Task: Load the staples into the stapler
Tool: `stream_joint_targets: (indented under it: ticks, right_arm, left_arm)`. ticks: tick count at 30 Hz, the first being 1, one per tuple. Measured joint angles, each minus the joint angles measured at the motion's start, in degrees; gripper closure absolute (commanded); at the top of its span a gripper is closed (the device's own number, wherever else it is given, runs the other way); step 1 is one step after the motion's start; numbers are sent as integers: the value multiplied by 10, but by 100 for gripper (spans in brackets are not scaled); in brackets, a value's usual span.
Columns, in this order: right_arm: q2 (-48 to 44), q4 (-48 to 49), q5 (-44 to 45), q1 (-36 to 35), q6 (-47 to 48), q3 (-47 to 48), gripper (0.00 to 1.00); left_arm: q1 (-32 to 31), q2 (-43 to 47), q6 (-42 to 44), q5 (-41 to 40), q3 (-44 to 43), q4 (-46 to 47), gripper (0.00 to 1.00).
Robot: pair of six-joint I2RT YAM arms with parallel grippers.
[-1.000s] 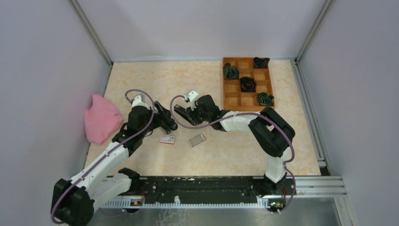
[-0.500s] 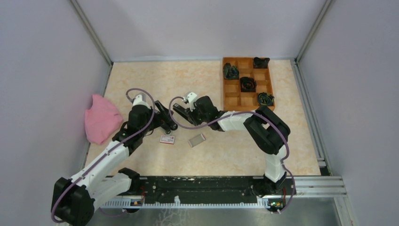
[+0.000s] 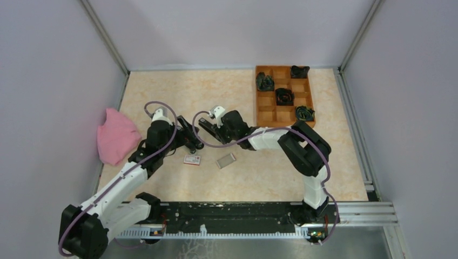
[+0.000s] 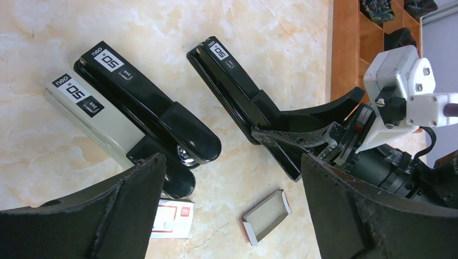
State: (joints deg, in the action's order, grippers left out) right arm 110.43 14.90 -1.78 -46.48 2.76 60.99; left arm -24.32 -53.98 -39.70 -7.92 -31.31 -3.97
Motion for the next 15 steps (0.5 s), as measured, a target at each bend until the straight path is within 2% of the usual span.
stream_joint_targets:
  ticks: [9, 15]
  right_arm:
    - [27, -53, 6, -23, -14, 76, 72]
    - [46, -78, 4, -49, -28, 113, 57]
  left_arm:
    - [0, 47, 1, -11, -31, -45, 0]
    - [1, 92, 7, -26, -46, -82, 0]
